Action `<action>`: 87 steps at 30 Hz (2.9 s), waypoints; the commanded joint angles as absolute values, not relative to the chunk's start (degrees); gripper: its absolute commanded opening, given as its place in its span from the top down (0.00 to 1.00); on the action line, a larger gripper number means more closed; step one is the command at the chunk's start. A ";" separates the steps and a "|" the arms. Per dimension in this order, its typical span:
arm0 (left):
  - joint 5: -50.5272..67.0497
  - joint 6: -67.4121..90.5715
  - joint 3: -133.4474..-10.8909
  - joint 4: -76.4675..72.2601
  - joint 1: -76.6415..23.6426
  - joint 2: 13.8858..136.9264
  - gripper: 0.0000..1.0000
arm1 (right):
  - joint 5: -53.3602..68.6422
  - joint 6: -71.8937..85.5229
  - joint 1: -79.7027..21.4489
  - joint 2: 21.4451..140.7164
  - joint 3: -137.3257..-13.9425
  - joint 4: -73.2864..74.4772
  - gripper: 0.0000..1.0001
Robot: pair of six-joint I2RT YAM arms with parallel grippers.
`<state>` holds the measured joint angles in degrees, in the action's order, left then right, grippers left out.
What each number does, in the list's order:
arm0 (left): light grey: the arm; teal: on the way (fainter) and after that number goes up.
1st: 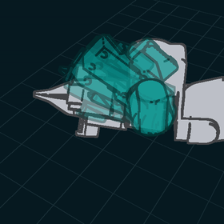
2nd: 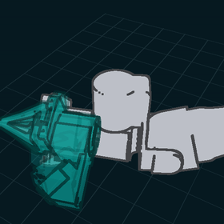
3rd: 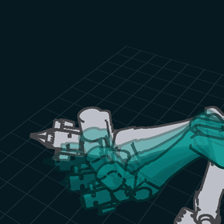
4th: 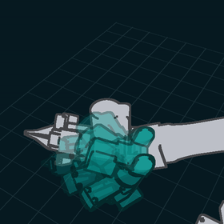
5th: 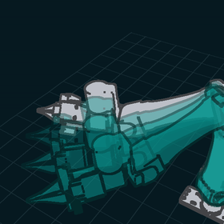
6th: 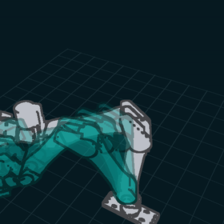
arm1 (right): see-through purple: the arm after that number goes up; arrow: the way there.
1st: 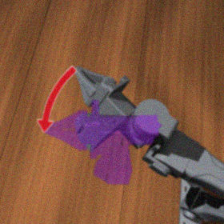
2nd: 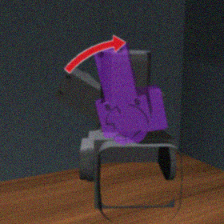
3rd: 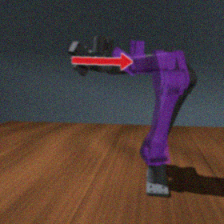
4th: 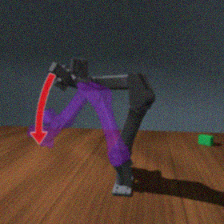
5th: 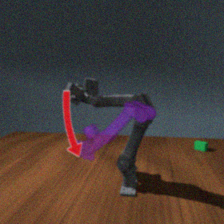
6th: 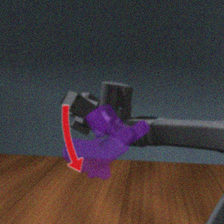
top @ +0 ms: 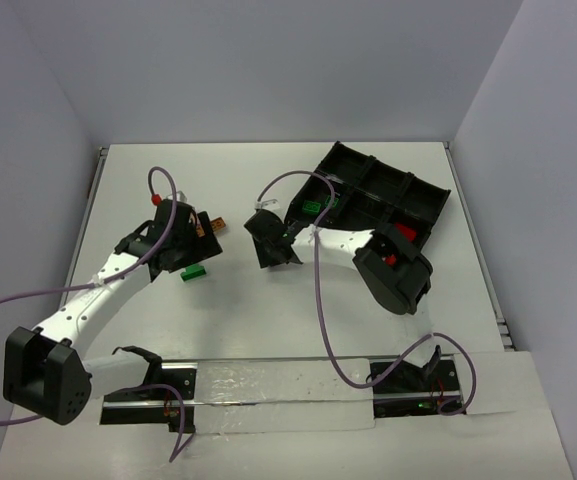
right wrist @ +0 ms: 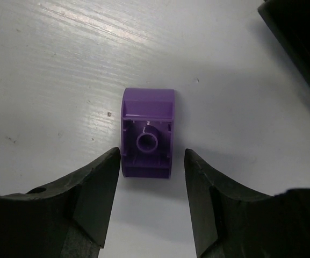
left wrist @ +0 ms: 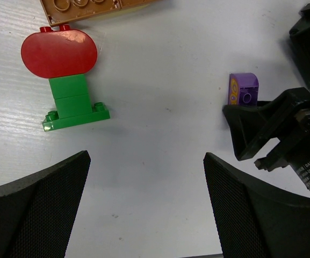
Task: Sort the legos into containers by color
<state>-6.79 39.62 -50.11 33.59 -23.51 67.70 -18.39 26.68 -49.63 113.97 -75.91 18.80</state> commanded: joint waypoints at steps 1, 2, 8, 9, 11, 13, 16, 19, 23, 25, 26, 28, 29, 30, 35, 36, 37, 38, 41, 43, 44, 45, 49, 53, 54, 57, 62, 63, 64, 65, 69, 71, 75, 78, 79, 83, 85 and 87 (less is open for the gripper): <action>-7.42 38.95 -51.07 32.32 -23.12 68.33 0.06 | -18.31 25.16 -49.33 115.67 -80.48 17.17 0.56; -8.20 38.58 -51.33 32.52 -23.12 68.67 0.06 | -18.25 25.02 -49.25 115.75 -80.83 17.26 0.68; -9.23 37.53 -52.82 33.84 -23.07 69.70 0.06 | -20.22 24.87 -49.17 109.32 -78.26 16.61 1.00; -9.12 37.64 -52.95 33.95 -23.03 69.78 0.06 | -21.09 24.69 -49.01 107.34 -77.07 16.54 1.00; -8.98 37.90 -53.28 34.20 -23.02 69.79 0.06 | -22.89 24.64 -48.26 102.14 -75.09 16.69 1.00; -8.98 38.28 -53.66 34.28 -22.94 69.93 0.06 | -23.64 25.60 -46.26 96.94 -70.37 16.32 1.00; -9.08 38.41 -54.61 34.52 -22.80 70.71 0.06 | -23.38 26.89 -41.40 88.86 -64.72 16.03 1.00; -9.40 38.28 -56.04 34.76 -22.42 71.82 0.06 | -21.51 27.84 -33.93 82.82 -59.58 15.44 1.00; -8.69 38.33 -58.03 34.89 -21.88 73.32 0.06 | -19.03 27.69 -25.93 77.87 -55.89 15.03 1.00; -8.13 38.59 -58.82 34.86 -21.61 74.02 0.06 | -17.45 27.65 -22.82 78.20 -55.55 14.99 1.00; -7.91 38.78 -59.16 34.81 -21.45 74.39 0.06 | -16.59 27.60 -21.49 78.84 -55.57 14.76 1.00; -7.90 39.03 -59.63 34.91 -21.44 74.93 0.06 | -15.86 27.60 -20.07 80.15 -56.18 14.49 1.00; -7.82 39.20 -60.20 35.15 -21.36 75.58 0.06 | -15.12 27.60 -19.08 81.46 -56.43 14.24 0.99; -7.73 39.37 -60.56 35.24 -21.36 76.11 0.06 | -14.94 27.60 -18.72 82.00 -56.78 13.80 0.98; -7.68 39.46 -61.61 35.68 -21.36 76.29 0.06 | -13.60 27.60 -17.93 85.86 -58.09 13.15 0.90; -7.82 39.49 -61.64 35.66 -21.36 76.32 0.06 | -13.68 27.60 -17.90 86.09 -58.15 13.01 0.90; -8.02 39.55 -61.69 35.57 -21.36 76.40 0.06 | -13.57 27.60 -17.83 86.66 -58.27 12.82 0.88; -8.15 39.55 -61.62 35.44 -21.36 76.53 0.06 | -13.31 27.60 -17.76 87.11 -58.27 12.76 0.86; -8.09 39.73 -61.35 35.06 -21.36 77.19 0.06 | -13.29 27.33 -17.75 88.15 -58.55 12.76 0.83; -8.10 39.90 -61.47 35.09 -21.36 77.82 0.06 | -13.84 27.04 -17.75 88.59 -59.01 13.14 0.63; -8.16 39.90 -61.66 35.22 -21.36 78.08 0.06 | -14.10 26.85 -17.75 88.59 -59.27 13.39 0.51; -8.17 39.90 -61.84 35.24 -21.36 78.13 0.06 | -14.15 26.81 -17.75 88.59 -59.33 13.45 0.49; -8.84 39.03 -63.24 35.91 -20.96 78.62 0.06 | -14.55 26.16 -17.82 87.58 -60.62 14.57 0.33; -8.44 38.06 -65.04 36.82 -18.16 79.50 0.05 | -15.07 25.53 -17.80 84.16 -61.65 15.77 0.34; -7.81 37.89 -65.34 36.87 -16.97 79.62 0.05 | -15.08 25.21 -17.88 83.14 -61.78 15.94 0.34; -6.27 37.12 -66.09 37.25 -13.50 80.61 0.05 | -15.57 24.16 -17.88 82.41 -62.79 17.41 0.34; -1.24 37.24 -67.46 36.69 -5.62 81.53 0.05 | -15.68 24.37 -17.84 82.53 -62.02 17.99 0.35; -0.68 38.02 -67.65 36.35 -4.32 82.09 0.05 | -14.52 24.58 -17.92 81.92 -61.35 17.03 0.35; -0.49 38.57 -67.98 36.18 -2.17 82.54 0.06 | -14.02 24.79 -18.05 80.91 -60.71 16.57 0.35; -0.16 39.04 -68.23 35.96 -1.33 83.20 0.06 | -13.72 24.87 -18.27 80.51 -60.47 16.33 0.35; 3.56 39.38 -71.63 35.90 4.48 90.65 0.16 | -13.36 25.58 -20.61 79.15 -59.77 16.26 0.34; 1.31 38.46 -75.49 37.81 4.78 95.47 0.18 | -13.36 26.08 -21.79 79.05 -59.64 16.05 0.34; -2.24 39.20 -79.85 38.46 4.91 102.32 0.26 | -13.26 26.88 -23.85 79.77 -60.03 15.93 0.33; -2.58 40.02 -80.95 38.05 4.82 105.57 0.28 | -13.18 26.68 -24.92 81.06 -61.51 16.90 0.33; -2.13 40.14 -80.36 37.34 4.75 105.54 0.28 | -13.16 26.50 -25.19 81.25 -61.59 17.09 0.33; -0.51 37.78 -72.97 31.77 3.32 98.73 0.25 | -12.29 26.10 -26.02 81.85 -62.19 17.29 0.33; -0.78 36.29 -70.82 31.26 1.24 96.01 0.20 | -12.59 25.67 -26.80 82.69 -62.79 17.53 0.33; -1.08 34.82 -68.37 32.48 -1.49 92.48 0.15 | -13.24 25.10 -27.87 83.70 -63.66 17.99 0.33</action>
<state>-1.30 37.94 -70.54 34.71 2.62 99.99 -12.64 26.00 -26.19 82.11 -60.35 17.81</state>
